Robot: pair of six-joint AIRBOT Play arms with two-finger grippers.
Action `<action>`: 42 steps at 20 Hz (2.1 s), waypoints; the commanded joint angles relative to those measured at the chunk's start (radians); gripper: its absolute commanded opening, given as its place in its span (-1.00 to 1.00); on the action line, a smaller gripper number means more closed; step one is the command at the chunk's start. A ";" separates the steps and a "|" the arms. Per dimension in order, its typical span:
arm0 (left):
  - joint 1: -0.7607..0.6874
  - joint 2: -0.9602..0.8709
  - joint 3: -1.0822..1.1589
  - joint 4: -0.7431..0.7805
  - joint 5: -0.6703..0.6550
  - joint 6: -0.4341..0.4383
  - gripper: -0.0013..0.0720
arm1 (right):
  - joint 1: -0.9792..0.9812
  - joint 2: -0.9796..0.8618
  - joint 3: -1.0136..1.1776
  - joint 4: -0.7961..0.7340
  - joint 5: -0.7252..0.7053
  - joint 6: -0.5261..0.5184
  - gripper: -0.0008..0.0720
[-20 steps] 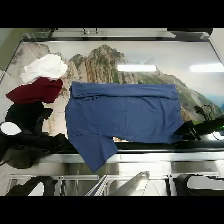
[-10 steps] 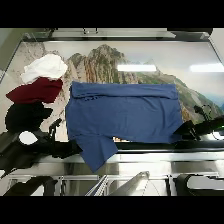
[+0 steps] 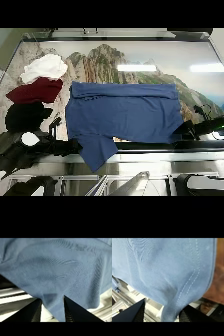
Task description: Fold the shirts.
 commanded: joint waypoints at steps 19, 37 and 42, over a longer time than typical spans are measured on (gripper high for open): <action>0.000 0.001 -0.154 -0.359 0.099 0.217 -0.90 | -0.002 0.001 0.048 -0.033 -0.021 0.009 0.39; 0.166 -0.021 0.261 -0.359 -0.119 0.288 -0.90 | -0.010 0.034 0.182 0.061 0.135 0.095 -0.93; 0.244 -0.278 0.554 -0.359 -0.196 0.370 -0.90 | 0.053 -0.002 0.200 0.265 -0.054 0.058 -0.93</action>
